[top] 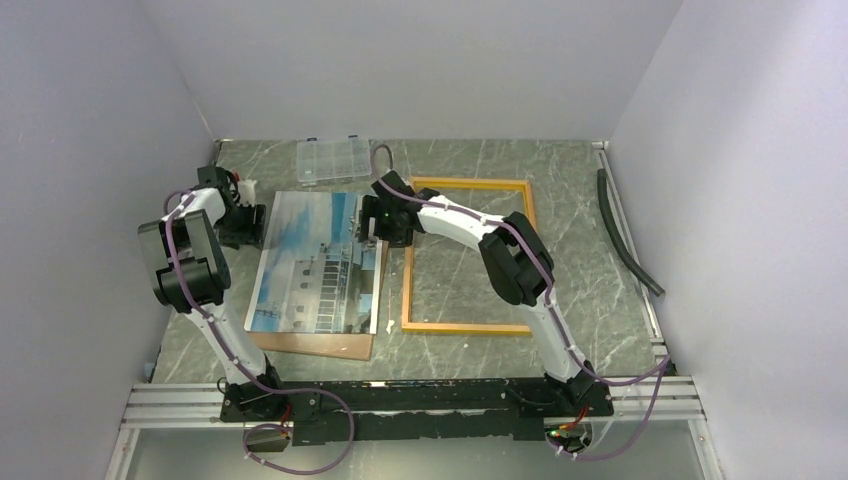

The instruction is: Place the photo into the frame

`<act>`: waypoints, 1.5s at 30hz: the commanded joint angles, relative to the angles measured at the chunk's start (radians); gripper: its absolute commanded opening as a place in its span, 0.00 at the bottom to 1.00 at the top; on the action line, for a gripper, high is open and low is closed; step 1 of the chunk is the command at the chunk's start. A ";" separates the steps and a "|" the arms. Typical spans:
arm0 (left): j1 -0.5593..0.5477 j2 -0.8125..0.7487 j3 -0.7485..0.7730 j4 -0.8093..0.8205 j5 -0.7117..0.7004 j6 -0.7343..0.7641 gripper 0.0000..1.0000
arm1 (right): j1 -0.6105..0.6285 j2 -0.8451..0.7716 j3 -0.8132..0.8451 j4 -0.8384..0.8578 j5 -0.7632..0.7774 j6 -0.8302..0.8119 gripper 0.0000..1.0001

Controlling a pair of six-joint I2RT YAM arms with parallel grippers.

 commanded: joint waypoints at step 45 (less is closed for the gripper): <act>-0.048 -0.014 -0.075 -0.090 0.078 0.012 0.51 | -0.036 -0.173 -0.249 0.840 -0.607 0.295 0.85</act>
